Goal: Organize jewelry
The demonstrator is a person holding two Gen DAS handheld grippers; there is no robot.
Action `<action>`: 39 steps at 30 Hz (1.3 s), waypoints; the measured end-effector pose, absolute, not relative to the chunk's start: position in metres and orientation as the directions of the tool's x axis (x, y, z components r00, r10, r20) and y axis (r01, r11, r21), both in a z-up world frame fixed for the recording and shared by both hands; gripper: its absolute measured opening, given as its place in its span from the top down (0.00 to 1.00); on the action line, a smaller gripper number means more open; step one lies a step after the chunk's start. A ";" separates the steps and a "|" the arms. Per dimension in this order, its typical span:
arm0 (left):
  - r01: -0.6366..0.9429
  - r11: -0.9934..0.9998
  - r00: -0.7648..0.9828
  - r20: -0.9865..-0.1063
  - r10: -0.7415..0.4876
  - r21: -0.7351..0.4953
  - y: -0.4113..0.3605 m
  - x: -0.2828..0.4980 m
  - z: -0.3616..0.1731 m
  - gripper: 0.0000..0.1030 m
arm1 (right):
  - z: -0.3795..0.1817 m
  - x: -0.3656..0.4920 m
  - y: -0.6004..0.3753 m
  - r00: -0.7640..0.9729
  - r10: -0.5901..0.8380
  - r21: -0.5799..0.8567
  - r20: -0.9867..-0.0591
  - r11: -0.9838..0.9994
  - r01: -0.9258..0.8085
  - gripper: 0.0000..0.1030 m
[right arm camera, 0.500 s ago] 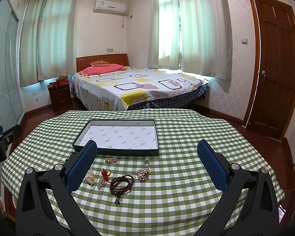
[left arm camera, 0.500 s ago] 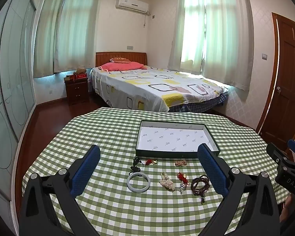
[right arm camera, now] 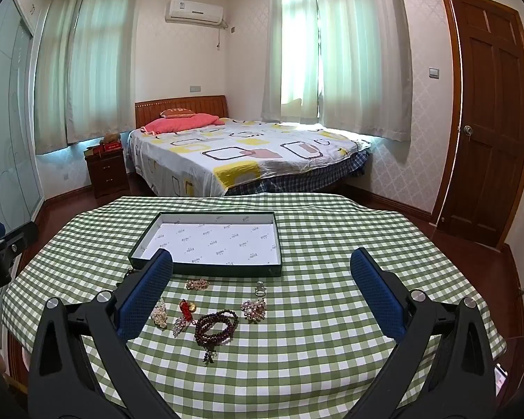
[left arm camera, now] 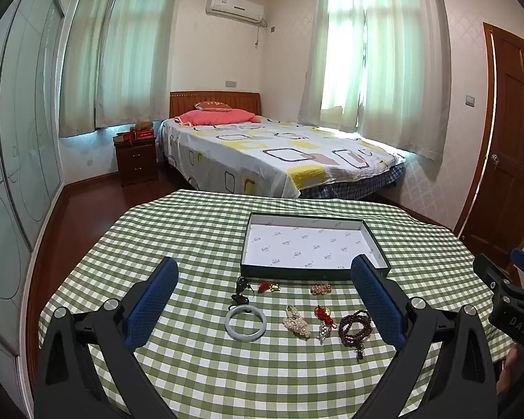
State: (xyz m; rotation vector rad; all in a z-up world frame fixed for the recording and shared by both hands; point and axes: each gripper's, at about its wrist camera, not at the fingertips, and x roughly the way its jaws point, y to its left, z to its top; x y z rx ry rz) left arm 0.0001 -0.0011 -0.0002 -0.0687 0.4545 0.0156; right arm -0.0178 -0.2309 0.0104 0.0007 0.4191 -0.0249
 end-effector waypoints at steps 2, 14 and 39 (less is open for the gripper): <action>-0.027 0.998 0.898 -0.439 -0.002 -0.060 -0.002 0.000 0.000 0.07 | 0.011 -0.018 -0.232 0.913 -0.024 -0.004 -0.406 1.000 0.025 0.04; -0.026 0.998 0.897 -0.442 -0.001 -0.056 -0.001 0.006 0.000 0.07 | 0.013 -0.018 -0.232 0.914 -0.024 -0.003 -0.404 1.000 0.025 0.04; -0.022 0.998 0.894 -0.448 -0.007 -0.058 0.001 0.000 -0.004 0.07 | 0.013 -0.018 -0.232 0.915 -0.024 -0.003 -0.403 1.000 0.025 0.04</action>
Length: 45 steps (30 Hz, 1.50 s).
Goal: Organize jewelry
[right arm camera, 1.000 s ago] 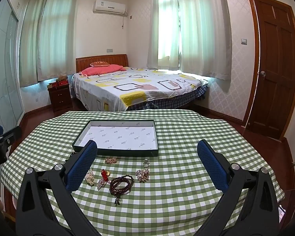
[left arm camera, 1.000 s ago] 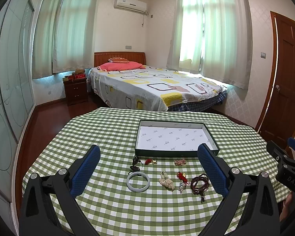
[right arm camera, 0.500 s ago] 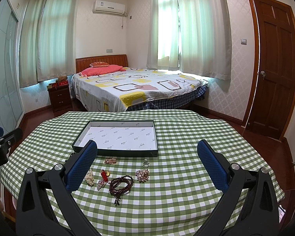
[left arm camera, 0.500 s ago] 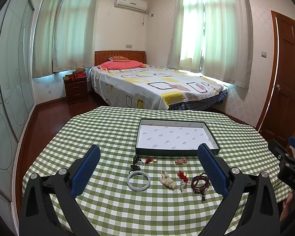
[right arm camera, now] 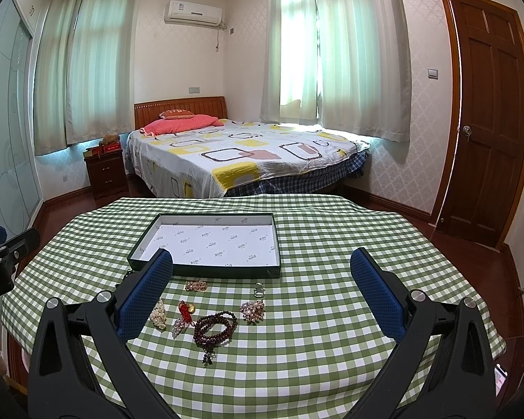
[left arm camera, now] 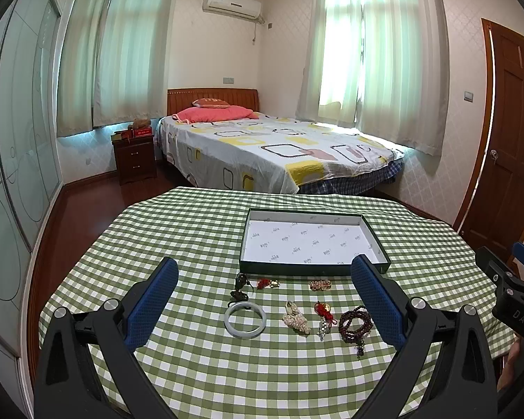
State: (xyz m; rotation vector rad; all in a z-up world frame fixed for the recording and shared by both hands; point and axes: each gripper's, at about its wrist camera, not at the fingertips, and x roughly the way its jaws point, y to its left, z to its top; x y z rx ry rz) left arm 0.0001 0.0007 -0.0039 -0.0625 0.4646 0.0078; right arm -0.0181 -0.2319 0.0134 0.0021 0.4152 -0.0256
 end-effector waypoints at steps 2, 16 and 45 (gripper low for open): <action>-0.022 0.998 0.893 -0.450 -0.008 -0.060 0.001 0.000 -0.005 0.07 | 0.013 -0.018 -0.232 0.915 -0.024 -0.003 -0.404 1.000 0.025 0.04; -0.021 0.998 0.891 -0.454 -0.008 -0.058 -0.001 0.001 -0.005 0.07 | 0.014 -0.018 -0.232 0.915 -0.023 -0.003 -0.403 1.000 0.025 0.04; -0.013 0.998 0.885 -0.465 -0.015 -0.056 -0.002 0.004 -0.012 0.07 | 0.003 -0.010 -0.230 0.909 -0.012 0.006 -0.417 1.000 0.015 0.04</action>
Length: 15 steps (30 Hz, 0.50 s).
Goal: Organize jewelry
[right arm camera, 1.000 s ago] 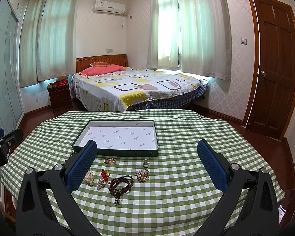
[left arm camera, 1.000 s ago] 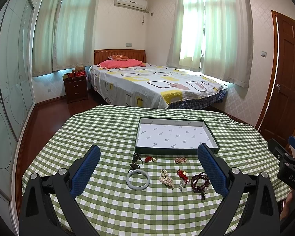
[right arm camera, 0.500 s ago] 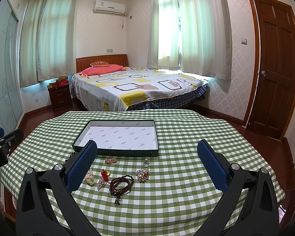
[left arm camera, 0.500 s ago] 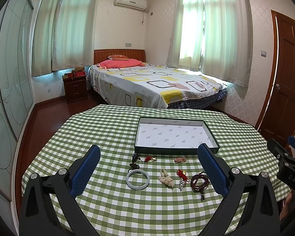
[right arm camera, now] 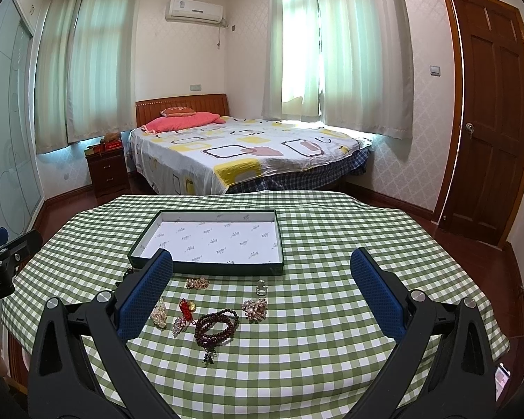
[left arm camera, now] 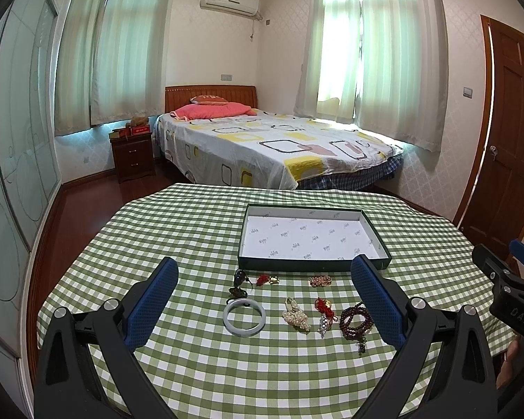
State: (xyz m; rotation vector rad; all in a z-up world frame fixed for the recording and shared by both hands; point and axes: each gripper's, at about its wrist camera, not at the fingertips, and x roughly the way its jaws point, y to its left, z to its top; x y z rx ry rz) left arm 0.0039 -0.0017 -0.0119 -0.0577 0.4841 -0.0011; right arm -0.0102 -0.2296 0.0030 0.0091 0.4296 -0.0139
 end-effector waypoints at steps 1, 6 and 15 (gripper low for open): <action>-0.010 0.998 0.881 -0.472 -0.017 -0.054 -0.002 0.006 -0.015 0.07 | -0.001 -0.008 -0.230 0.907 -0.005 0.010 -0.421 1.000 0.011 0.04; 0.003 0.999 0.843 -0.537 -0.029 -0.050 -0.002 0.022 -0.037 0.07 | -0.030 0.010 -0.230 0.886 0.010 0.017 -0.464 1.000 -0.002 0.04; -0.051 0.997 0.718 -0.696 -0.003 -0.057 0.018 0.064 -0.112 0.07 | -0.102 0.052 -0.232 0.785 0.038 0.046 -0.619 0.999 -0.013 0.04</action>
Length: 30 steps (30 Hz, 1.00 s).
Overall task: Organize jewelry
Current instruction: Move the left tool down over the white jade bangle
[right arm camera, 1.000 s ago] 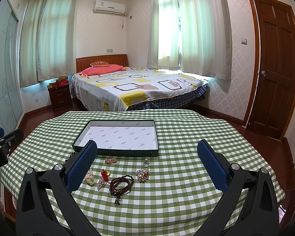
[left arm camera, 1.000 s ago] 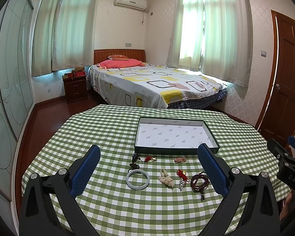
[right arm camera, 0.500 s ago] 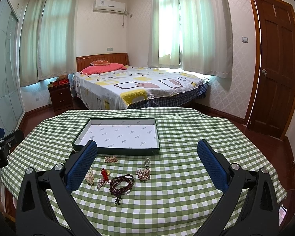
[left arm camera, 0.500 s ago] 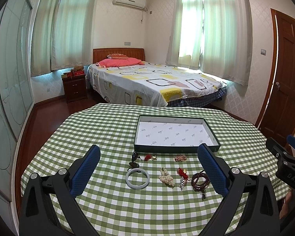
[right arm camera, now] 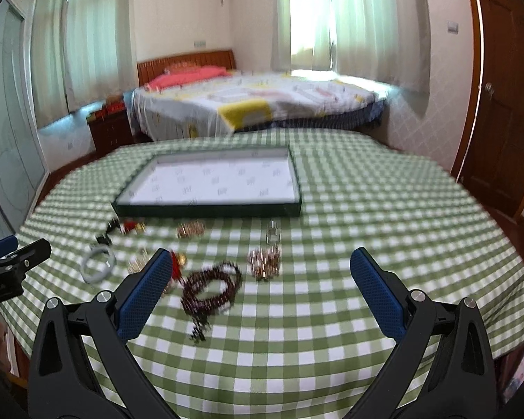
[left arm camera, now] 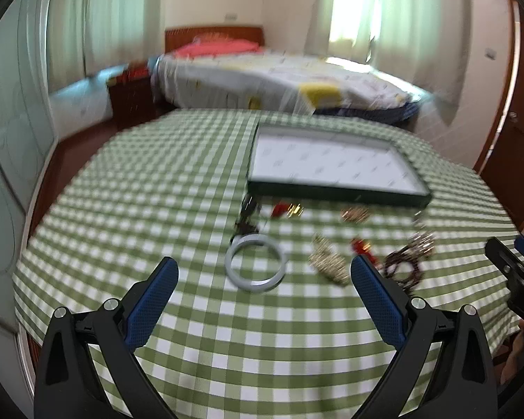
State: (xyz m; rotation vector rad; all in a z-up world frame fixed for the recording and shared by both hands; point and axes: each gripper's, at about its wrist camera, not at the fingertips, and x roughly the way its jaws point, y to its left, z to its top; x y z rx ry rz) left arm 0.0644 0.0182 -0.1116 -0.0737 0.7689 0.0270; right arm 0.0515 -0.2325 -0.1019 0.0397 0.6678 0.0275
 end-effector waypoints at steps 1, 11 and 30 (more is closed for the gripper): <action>-0.061 0.997 0.701 -0.713 0.002 -0.057 0.021 0.070 -0.121 0.07 | -0.108 0.056 -0.233 0.772 0.042 0.050 -0.634 0.999 -0.012 0.04; -0.090 0.995 0.648 -0.762 0.023 -0.047 0.032 0.115 -0.168 0.07 | -0.146 0.083 -0.233 0.702 0.054 0.061 -0.710 0.998 -0.015 0.04; -0.069 0.998 0.599 -0.800 0.045 0.004 0.025 0.146 -0.199 0.05 | -0.166 0.108 -0.228 0.662 0.073 0.074 -0.746 0.997 -0.026 0.04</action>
